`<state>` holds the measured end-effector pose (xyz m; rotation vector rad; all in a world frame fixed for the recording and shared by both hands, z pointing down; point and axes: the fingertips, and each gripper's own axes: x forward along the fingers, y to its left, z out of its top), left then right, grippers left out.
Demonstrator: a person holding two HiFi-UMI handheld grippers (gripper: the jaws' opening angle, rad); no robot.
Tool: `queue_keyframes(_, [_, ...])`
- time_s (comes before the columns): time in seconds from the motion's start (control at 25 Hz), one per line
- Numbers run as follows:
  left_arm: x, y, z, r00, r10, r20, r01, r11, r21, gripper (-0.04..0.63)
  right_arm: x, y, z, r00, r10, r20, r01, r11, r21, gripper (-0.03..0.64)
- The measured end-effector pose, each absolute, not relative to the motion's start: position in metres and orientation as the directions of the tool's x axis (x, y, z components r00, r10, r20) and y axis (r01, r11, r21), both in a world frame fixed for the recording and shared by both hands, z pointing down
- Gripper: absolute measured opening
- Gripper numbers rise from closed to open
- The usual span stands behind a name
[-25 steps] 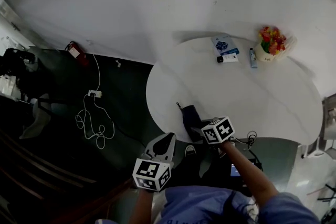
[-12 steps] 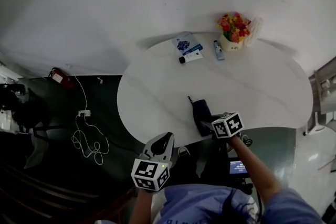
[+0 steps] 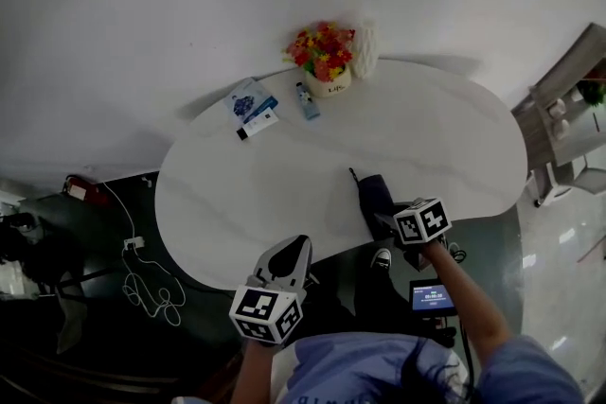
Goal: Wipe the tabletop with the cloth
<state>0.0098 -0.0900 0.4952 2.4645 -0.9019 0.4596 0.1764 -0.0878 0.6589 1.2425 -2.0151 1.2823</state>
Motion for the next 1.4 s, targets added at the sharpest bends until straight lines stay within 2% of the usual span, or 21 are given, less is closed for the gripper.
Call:
queue_keyframes(0.4, [0.135,-0.079,0.504,0.777,-0.424,0.465,-0.594,-0.737,0.321,0.016,0.341,-0.042,0.671,-0.415,-0.514,0.751,-0.878,0.011,-0.478,0.071])
queue_keyframes(0.72, [0.203,-0.068,0.496,0.817,-0.347,0.460,-0.512,-0.803,0.304,0.017,0.458,-0.001,0.664,-0.254,-0.573,0.779,-0.902,-0.150,-0.405,0.071])
queue_keyframes(1.04, [0.238,-0.062,0.482,0.831,-0.321,0.454,-0.474,-0.836,0.278,0.017,0.549,0.039,0.663,-0.131,-0.573,0.809,-0.916,-0.241,-0.320,0.071])
queue_keyframes(1.4, [0.232,-0.052,0.484,0.814,-0.322,0.483,-0.489,-0.829,0.271,0.017,0.611,0.073,0.663,-0.020,-0.587,0.809,-0.876,-0.380,-0.298,0.071])
